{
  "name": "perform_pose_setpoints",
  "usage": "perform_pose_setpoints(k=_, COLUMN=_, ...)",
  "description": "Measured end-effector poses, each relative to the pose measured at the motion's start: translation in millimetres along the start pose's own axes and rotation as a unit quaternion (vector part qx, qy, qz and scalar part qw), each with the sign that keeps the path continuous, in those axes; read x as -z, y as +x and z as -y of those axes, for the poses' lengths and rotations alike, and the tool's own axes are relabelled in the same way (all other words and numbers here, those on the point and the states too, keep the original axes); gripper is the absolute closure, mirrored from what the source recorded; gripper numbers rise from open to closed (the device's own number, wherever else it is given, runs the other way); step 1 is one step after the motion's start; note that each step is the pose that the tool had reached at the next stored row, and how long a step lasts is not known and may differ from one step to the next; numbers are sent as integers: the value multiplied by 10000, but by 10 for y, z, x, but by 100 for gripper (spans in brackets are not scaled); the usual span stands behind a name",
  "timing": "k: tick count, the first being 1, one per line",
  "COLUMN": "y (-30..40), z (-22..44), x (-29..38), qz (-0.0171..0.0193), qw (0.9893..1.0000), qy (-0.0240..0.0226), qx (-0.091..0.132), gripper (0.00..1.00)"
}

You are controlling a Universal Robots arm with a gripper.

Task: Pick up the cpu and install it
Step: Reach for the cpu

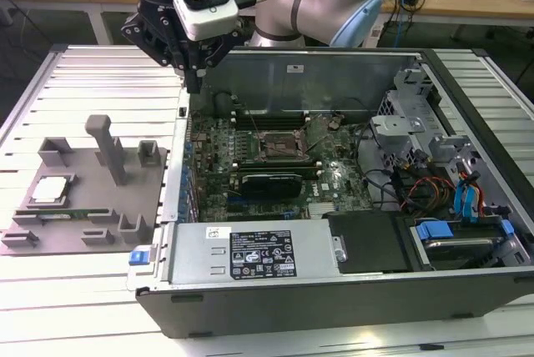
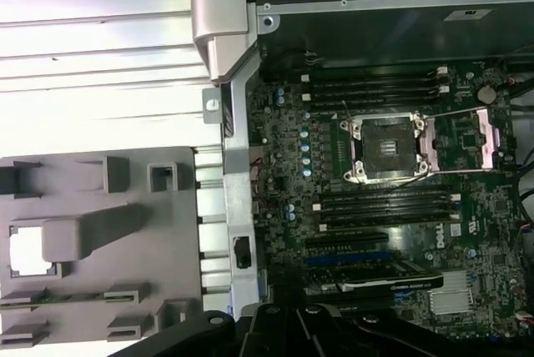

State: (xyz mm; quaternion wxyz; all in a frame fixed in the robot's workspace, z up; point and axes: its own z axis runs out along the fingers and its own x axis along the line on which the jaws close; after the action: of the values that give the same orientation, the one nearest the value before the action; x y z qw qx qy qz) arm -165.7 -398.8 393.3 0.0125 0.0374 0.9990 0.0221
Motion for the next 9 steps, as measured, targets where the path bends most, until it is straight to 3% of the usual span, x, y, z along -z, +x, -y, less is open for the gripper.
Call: perform_pose_setpoints(k=9, y=184, z=14, x=4, qz=2, qw=10000, qy=-1, qx=0, gripper=89)
